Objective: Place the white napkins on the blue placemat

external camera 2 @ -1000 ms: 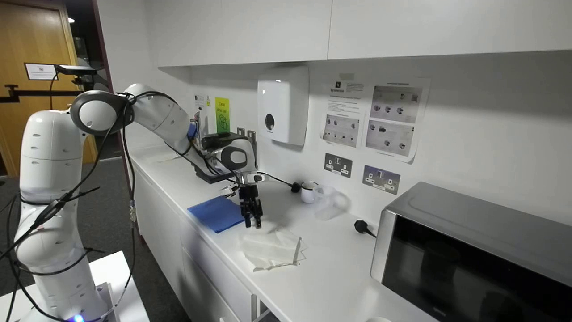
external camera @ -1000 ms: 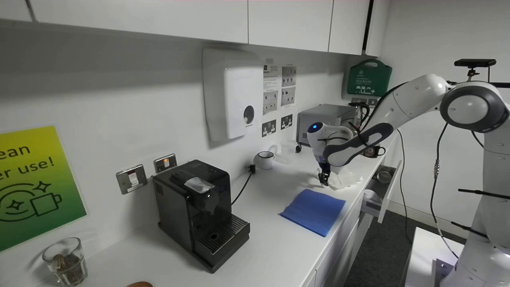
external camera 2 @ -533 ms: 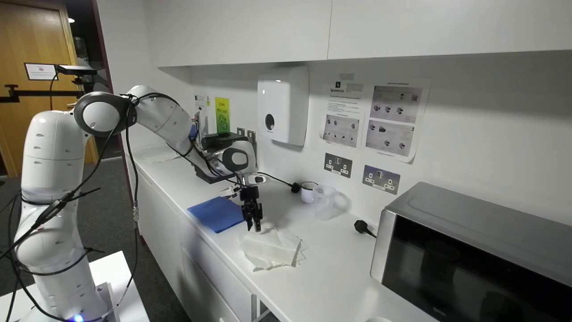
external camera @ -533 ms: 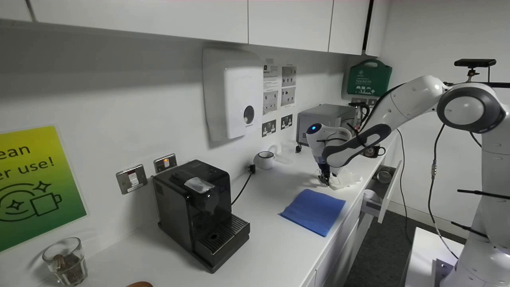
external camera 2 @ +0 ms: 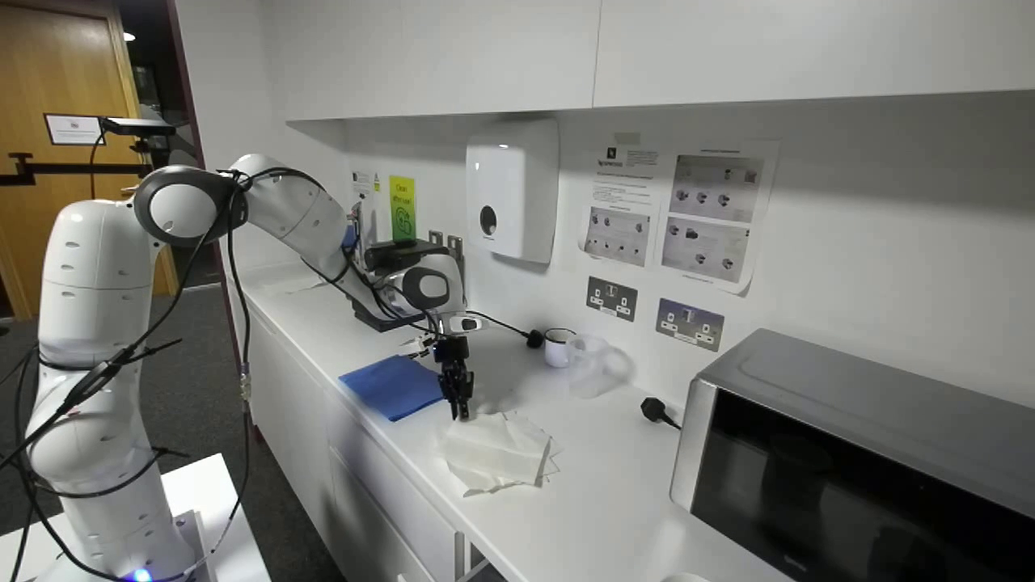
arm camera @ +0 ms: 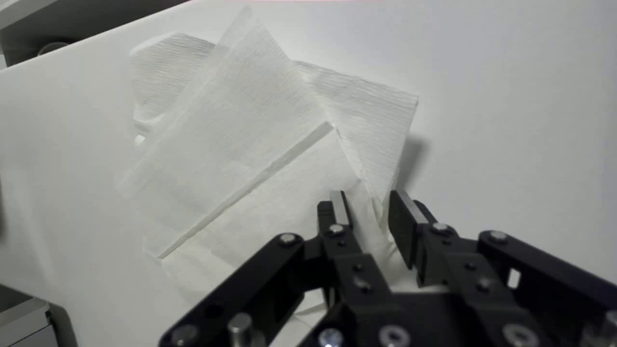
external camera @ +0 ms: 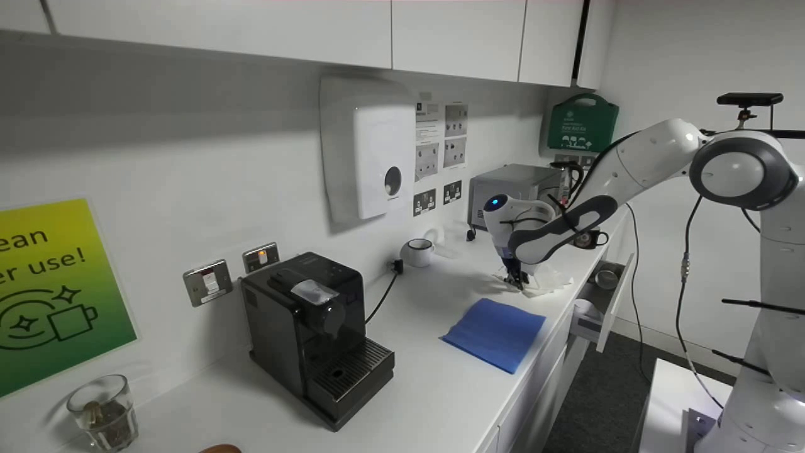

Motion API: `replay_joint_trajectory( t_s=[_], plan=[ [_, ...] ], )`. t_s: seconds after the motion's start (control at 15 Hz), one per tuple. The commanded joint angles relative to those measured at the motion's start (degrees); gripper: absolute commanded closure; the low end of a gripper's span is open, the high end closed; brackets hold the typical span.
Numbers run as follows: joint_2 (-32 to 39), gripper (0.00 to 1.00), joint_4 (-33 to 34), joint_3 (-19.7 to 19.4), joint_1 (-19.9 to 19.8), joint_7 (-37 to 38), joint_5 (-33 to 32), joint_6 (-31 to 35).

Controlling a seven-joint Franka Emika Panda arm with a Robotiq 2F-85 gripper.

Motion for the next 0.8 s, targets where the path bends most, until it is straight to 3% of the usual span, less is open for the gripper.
replay_joint_trajectory(
  t_s=[0.0,0.2,0.33,0.47,0.53,0.73],
  plan=[
    [0.79,0.59,1.83,-0.78,0.43,-1.67,-0.23,-1.33],
    [0.66,0.57,1.88,-0.71,0.53,-1.77,-0.18,-1.86],
    [0.26,0.49,1.63,-0.64,0.49,-2.04,0.01,-1.7],
    [-0.46,0.24,1.1,-0.63,0.53,-1.93,-0.17,-1.23],
    [-0.71,0.22,0.96,-0.64,0.62,-1.77,-0.4,-1.22],
    [-0.99,0.01,0.94,-0.59,0.73,-1.8,-0.35,-1.44]
  ],
)
